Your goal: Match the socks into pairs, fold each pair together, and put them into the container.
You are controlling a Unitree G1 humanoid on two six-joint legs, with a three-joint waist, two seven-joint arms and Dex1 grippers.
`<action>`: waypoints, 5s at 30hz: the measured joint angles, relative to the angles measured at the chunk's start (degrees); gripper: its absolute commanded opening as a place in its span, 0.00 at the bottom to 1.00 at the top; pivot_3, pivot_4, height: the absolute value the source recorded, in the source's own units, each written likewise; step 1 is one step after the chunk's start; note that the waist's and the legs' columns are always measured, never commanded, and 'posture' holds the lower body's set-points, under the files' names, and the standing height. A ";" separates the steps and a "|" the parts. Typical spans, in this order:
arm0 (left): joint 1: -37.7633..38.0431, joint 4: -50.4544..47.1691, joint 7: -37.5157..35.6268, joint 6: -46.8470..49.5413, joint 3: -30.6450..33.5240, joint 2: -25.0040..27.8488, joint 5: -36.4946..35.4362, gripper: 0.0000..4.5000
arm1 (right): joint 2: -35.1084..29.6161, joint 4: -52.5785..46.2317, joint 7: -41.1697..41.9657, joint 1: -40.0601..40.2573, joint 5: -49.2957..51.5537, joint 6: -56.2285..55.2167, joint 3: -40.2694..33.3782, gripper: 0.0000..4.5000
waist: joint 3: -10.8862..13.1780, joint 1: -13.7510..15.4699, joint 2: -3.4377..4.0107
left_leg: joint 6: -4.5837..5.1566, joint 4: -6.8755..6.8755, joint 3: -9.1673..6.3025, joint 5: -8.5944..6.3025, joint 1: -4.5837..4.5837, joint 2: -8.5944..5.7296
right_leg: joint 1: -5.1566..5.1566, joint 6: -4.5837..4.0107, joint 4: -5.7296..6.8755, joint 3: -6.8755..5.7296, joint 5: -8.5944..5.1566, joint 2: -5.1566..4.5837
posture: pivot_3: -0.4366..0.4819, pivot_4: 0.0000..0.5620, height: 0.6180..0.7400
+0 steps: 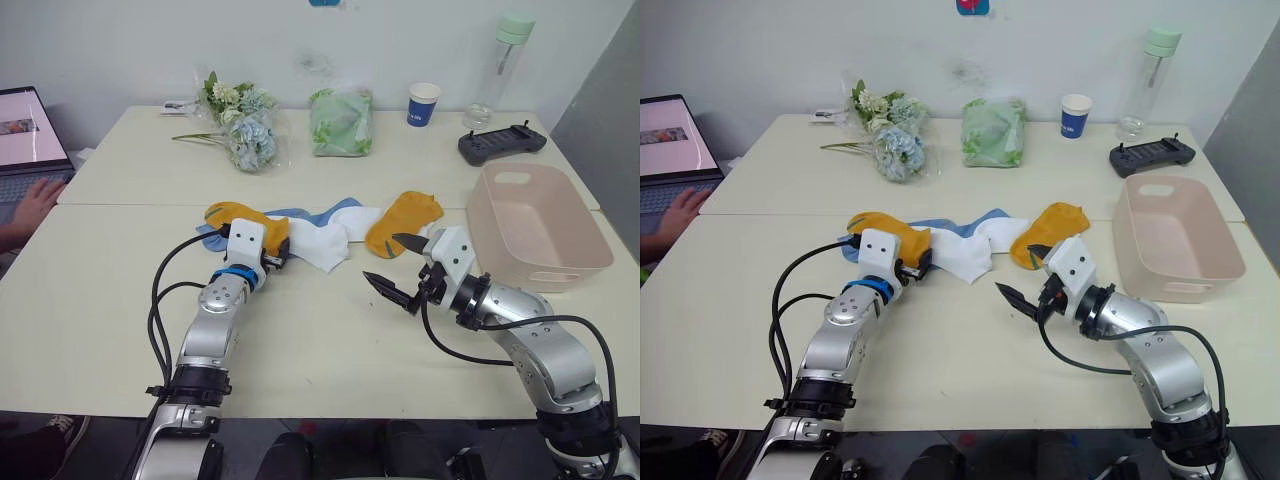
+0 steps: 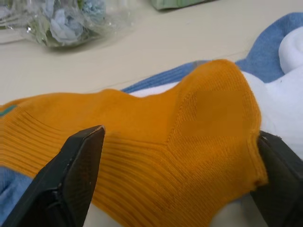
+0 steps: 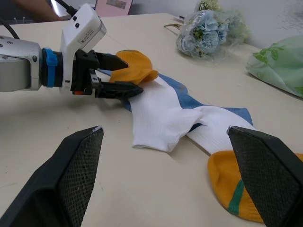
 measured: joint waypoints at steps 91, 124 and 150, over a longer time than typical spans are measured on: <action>7.99 -9.73 -29.13 18.18 0.19 16.34 -20.40 0.05 | 2.35 5.13 -2.28 -2.30 4.51 23.59 5.01 0.17 | 0.05 -0.23 0.06 | 0.09 -0.07 -0.01 0.04 -0.04 -0.03 | -0.05 0.01 -0.06 0.05 0.00 -0.02 | 0.48 0.27 1.00; 26.90 -41.91 -13.74 38.28 -0.70 9.33 -34.85 0.00 | -15.68 1.89 7.57 0.76 17.69 34.23 -6.26 0.00 | 0.05 -0.04 0.05 | 0.14 -0.07 0.05 0.02 -0.02 -0.03 | 0.05 0.02 -0.10 0.07 0.00 0.00 | 0.48 0.27 1.00; 32.49 -38.31 -34.86 16.60 6.05 29.03 -26.06 1.00 | -24.45 2.21 18.58 4.63 8.24 5.17 -5.16 0.84 | 0.12 0.09 0.11 | 0.14 -0.09 0.22 0.02 -0.05 -0.01 | 0.08 0.02 -0.22 0.01 -0.01 0.03 | 0.48 0.27 1.00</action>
